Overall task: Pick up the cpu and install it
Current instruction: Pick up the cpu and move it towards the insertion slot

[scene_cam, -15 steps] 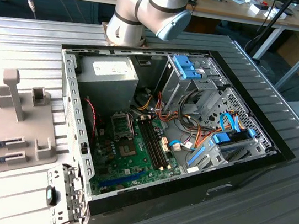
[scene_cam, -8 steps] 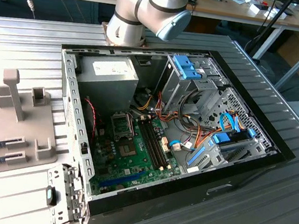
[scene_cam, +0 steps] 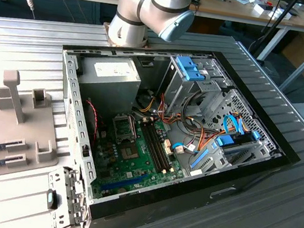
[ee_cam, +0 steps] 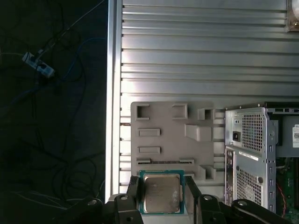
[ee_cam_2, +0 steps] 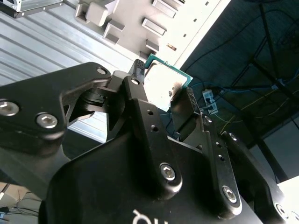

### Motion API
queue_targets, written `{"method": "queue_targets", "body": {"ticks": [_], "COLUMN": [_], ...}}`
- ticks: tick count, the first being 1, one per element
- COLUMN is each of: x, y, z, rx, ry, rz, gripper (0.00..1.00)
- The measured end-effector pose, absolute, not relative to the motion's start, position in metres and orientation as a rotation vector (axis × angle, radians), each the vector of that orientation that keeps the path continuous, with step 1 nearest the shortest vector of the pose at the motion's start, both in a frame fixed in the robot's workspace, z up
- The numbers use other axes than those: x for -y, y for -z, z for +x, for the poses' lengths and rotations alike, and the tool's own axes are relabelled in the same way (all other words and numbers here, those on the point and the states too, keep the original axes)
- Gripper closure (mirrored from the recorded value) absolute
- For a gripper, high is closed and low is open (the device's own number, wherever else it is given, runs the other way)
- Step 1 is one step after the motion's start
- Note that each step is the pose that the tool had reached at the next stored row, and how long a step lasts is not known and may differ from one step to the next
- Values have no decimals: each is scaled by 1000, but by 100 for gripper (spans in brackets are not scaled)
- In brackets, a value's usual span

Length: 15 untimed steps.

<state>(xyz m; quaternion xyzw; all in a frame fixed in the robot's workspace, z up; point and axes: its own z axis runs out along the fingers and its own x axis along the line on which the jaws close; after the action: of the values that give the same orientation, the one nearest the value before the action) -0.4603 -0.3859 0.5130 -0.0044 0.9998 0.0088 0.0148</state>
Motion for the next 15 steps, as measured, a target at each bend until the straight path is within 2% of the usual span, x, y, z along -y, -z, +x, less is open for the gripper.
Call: {"method": "queue_targets", "body": {"ticks": [15], "x": [386], "y": [-515], "z": [-454], "rx": [-3112], "ry": [-27], "rz": [-14], "gripper": [53]}}
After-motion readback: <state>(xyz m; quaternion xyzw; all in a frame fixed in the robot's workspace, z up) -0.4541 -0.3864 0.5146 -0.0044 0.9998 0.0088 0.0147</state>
